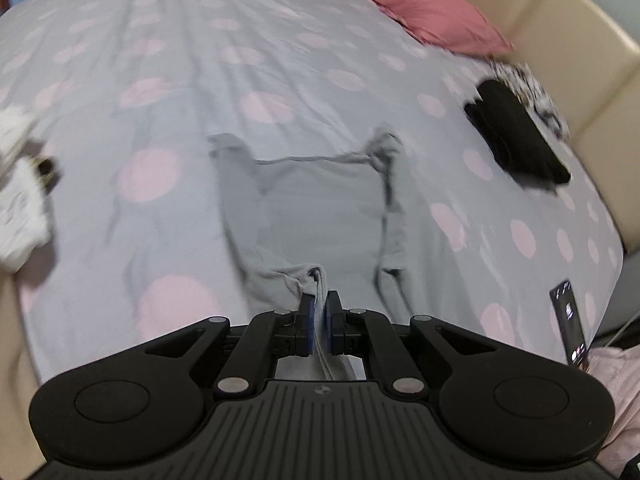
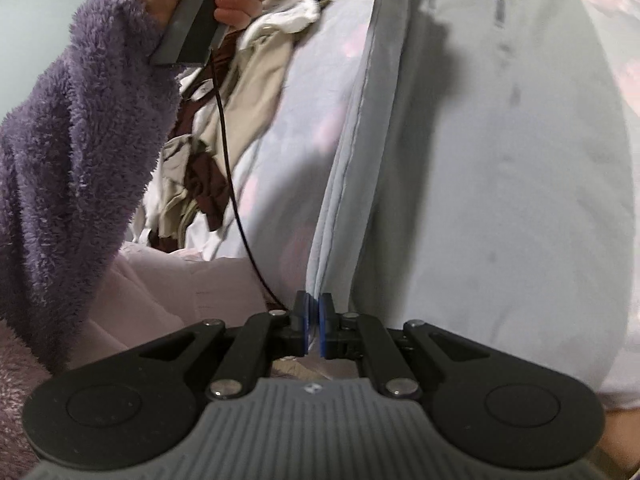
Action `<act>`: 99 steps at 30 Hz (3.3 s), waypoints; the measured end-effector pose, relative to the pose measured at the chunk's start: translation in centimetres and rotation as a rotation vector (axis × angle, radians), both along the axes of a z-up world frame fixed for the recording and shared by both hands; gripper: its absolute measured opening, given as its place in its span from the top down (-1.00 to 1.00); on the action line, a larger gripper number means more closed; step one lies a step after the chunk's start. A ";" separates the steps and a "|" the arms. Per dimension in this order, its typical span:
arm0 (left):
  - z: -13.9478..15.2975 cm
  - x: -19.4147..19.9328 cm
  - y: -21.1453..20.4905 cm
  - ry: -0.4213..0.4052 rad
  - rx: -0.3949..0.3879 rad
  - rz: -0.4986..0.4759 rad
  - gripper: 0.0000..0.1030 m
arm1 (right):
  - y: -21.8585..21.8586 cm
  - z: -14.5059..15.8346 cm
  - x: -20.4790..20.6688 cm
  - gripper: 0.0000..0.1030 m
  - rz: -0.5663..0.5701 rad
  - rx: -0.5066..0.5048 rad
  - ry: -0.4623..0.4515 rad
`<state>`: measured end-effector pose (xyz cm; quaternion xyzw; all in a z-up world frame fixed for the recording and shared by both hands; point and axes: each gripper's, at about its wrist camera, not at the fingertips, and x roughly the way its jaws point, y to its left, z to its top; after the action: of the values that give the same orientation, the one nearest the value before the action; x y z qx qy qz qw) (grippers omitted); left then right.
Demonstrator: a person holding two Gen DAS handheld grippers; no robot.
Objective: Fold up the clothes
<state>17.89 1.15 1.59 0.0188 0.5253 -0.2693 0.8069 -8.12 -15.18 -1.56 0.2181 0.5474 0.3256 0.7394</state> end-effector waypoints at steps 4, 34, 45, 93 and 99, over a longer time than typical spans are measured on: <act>-2.3 0.7 -4.1 0.026 0.068 -0.064 0.93 | -1.3 -1.2 0.2 0.89 -0.032 -0.008 0.028; -0.9 -2.8 -3.1 -0.022 0.023 -0.040 0.27 | -3.2 -4.9 -0.2 0.86 -0.097 -0.169 0.074; -3.5 -14.3 4.9 0.077 0.012 -0.013 0.27 | -2.2 -5.0 -0.8 0.47 -0.045 -0.152 0.052; -8.7 -25.4 3.0 0.159 0.106 -0.199 0.15 | -7.8 -5.8 0.8 0.25 0.056 -0.393 0.156; -8.8 -25.8 2.9 0.120 0.130 -0.206 0.63 | -6.8 -7.1 0.9 0.85 0.145 -0.432 0.094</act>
<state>-7.92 4.01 -7.22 0.1086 0.5843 -0.3168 0.7393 -7.20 -22.02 -8.69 0.0299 0.6527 0.2428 0.7170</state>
